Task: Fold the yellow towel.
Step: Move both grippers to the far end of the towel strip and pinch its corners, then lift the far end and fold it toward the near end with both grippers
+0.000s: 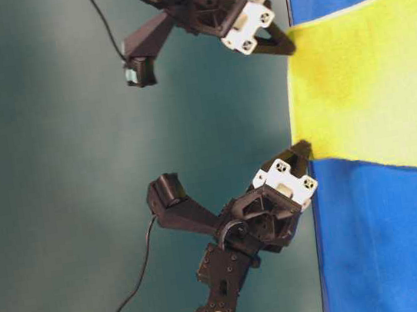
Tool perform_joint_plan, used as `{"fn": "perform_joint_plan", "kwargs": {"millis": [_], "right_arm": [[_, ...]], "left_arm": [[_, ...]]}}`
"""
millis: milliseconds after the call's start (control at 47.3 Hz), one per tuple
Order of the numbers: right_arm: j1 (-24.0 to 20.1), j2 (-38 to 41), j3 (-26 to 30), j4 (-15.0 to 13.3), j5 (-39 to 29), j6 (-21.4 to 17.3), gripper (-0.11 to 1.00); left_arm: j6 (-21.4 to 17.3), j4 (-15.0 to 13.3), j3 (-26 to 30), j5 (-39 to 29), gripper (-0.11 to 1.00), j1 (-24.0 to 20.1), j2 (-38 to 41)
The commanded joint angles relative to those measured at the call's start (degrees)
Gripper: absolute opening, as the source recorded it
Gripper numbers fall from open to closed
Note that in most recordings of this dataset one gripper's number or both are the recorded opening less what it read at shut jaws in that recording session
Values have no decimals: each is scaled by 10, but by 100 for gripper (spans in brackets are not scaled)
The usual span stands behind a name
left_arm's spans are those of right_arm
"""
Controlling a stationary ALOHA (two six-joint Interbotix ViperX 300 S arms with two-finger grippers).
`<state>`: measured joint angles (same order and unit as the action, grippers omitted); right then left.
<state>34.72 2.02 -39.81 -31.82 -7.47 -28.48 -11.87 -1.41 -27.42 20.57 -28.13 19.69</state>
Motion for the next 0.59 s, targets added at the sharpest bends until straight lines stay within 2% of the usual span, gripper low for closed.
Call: {"fn": "perform_joint_plan", "kwargs": {"millis": [0, 148, 296, 423, 571], "right_arm": [[2, -18, 4, -1, 0, -2, 5], [-5, -21, 0, 2, -5, -3, 5], [-35, -44, -12, 9, -32, -9, 5], [-74, -77, -27, 14, -61, -22, 5], [-138, -117, -51, 14, -93, -61, 5]], "left_arm": [[0, 1, 9, 0, 4, -4, -23], [-1, 1, 0, -10, 4, 1, -34], [0, 1, -25, -36, 4, 18, -69], [7, 1, -56, -54, 4, 49, -105], [29, 1, -100, -67, 4, 111, -145]]}}
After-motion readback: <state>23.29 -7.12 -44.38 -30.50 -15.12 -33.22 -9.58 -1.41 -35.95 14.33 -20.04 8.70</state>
